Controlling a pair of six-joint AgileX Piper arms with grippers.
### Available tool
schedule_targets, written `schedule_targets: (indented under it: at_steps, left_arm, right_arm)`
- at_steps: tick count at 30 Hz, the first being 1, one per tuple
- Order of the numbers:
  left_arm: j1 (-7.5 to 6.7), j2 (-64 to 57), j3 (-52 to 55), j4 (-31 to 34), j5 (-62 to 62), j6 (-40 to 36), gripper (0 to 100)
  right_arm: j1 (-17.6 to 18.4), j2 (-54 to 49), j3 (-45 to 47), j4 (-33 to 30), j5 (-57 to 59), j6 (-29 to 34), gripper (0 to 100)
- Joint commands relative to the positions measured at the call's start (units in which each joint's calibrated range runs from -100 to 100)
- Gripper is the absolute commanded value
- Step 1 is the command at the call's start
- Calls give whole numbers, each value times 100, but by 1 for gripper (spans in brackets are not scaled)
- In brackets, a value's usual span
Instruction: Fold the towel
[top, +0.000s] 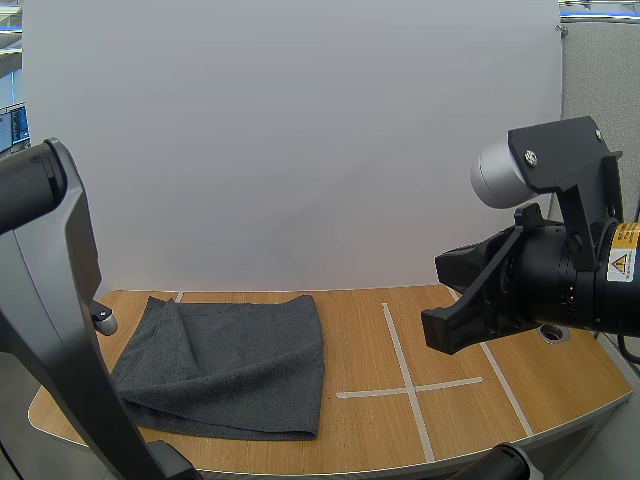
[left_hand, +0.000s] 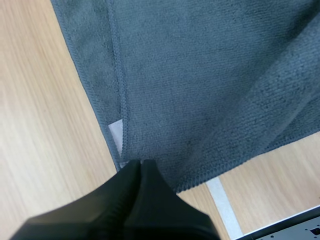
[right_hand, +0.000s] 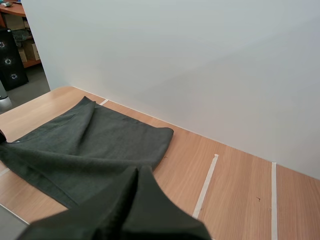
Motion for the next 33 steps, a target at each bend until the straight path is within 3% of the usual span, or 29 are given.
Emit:
schedule_targets:
  at_steps: [1, 7, 9, 13, 17, 21, 24, 28, 30, 33]
  left_arm:
    - [9, 2, 31, -57, -275, 57, 22]
    - [9, 2, 31, -201, -592, 57, 81]
    - [9, 2, 12, -339, -678, 84, 88]
    - [9, 2, -230, -907, -314, 266, 87]
    - [-61, 5, -660, -1571, 857, 367, 87]
    - [-366, 65, -1081, -1878, 1242, 17, 87]
    - [-763, 280, -1479, -1999, 904, -296, 87]
    - [-1133, 810, -2223, -2009, 658, -821, 87]
    - [-1244, 1153, -2654, -2008, 825, -1116, 87]
    - [-1296, 1782, -3398, -2025, 1113, -1547, 87]
  right_arm:
    - [-24, -28, 16, 18, 0, -26, 0]
    - [-24, -28, 16, 18, 0, -26, 0]
    - [-24, -28, 16, 18, 0, -26, 0]
    - [-24, -28, 16, 18, 0, -26, 0]
    - [-24, -28, 16, 76, 0, -26, 0]
    - [-24, -28, 16, 391, 0, -26, 0]
    - [-24, -28, 16, 545, 0, -35, 0]
    - [-24, -28, 16, 493, 0, -35, 0]
    - [-24, -28, 16, 443, 0, -35, 0]
    - [-24, -28, 16, 443, 0, -46, 0]
